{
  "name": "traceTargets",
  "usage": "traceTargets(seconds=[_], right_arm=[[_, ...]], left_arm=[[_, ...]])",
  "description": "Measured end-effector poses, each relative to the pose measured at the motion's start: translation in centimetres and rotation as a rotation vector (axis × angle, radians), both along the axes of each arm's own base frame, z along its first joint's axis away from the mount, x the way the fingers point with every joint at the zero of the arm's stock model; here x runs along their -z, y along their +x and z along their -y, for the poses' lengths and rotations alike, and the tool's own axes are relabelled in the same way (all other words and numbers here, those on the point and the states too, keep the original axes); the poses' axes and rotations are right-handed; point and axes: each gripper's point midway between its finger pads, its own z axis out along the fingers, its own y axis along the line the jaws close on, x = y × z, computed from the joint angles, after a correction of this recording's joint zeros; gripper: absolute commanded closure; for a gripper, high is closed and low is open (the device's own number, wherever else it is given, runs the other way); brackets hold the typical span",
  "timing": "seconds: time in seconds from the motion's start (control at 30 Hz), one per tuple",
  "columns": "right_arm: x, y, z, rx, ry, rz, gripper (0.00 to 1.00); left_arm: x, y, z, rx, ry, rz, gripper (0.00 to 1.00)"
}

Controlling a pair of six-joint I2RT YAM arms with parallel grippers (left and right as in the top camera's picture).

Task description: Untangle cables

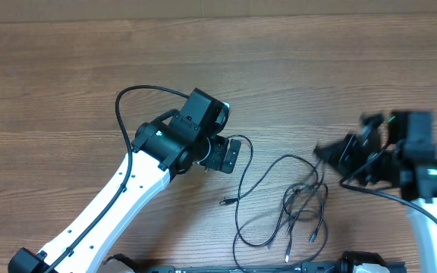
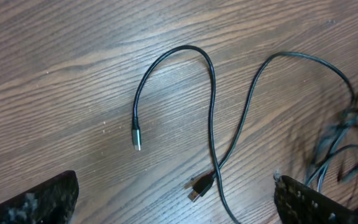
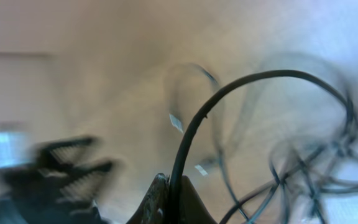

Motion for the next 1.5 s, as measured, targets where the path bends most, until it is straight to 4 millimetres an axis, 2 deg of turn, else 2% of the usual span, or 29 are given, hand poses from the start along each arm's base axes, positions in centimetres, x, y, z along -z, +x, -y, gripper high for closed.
traceTargets(seconds=[0.03,0.17,0.2,0.27,0.37,0.53,0.63,0.87,1.0,1.1,1.13,1.23,1.33,1.4,1.47,1.5], right_arm=[[-1.9,0.5,0.0,0.000,-0.004,0.055,0.96],[-11.8,1.3,0.1,0.008,-0.017,0.324,0.96],[-13.6,1.3,0.1,0.010,-0.019,0.373,0.96],[-18.4,0.7,0.1,0.015,-0.021,0.511,0.96],[-24.3,-0.8,-0.1,0.023,-0.020,0.687,0.96],[-29.9,-3.1,-0.2,0.028,-0.016,0.863,0.96],[-32.5,-4.2,-0.3,0.035,-0.002,0.949,0.96],[-37.8,-5.1,-0.4,0.054,0.050,1.150,0.96],[-41.3,-5.8,0.4,0.113,0.054,1.295,0.96],[-43.2,-5.7,2.2,0.226,-0.011,1.389,0.96],[-43.3,-5.5,2.9,0.265,-0.050,1.405,0.96],[-42.8,-4.1,6.6,0.452,-0.274,1.398,0.96],[-40.3,-2.2,11.3,0.646,-0.539,1.261,0.96],[-37.6,-0.1,15.7,0.803,-0.783,1.083,0.96],[-36.1,0.8,18.1,0.884,-0.910,0.972,0.96],[-35.0,1.5,20.0,0.954,-1.018,0.875,0.96]], left_arm=[[0.0,0.0,0.0,0.000,0.000,-0.001,0.00],[0.0,0.0,0.0,-0.001,0.001,0.001,0.00],[0.0,0.0,0.0,-0.001,0.002,0.001,0.00],[0.0,0.0,0.0,-0.001,0.002,0.001,0.00],[0.0,0.0,0.0,-0.001,0.002,0.001,0.00],[0.0,0.0,0.0,-0.001,0.002,0.001,0.00],[0.0,0.0,0.0,-0.001,0.002,0.001,0.00],[0.0,0.0,0.0,-0.001,0.002,0.002,0.00],[0.0,0.0,0.0,-0.001,0.002,0.001,0.00],[0.0,0.0,0.0,-0.001,0.002,0.001,0.00],[0.0,0.0,0.0,-0.001,0.002,0.001,0.00],[0.0,0.0,0.0,-0.001,0.002,0.001,0.00],[0.0,0.0,0.0,-0.001,0.002,0.001,0.00],[0.0,0.0,0.0,-0.001,0.002,0.001,0.00],[0.0,0.0,0.0,-0.001,0.002,0.001,0.00],[0.0,0.0,0.0,-0.001,0.002,0.002,0.00]])
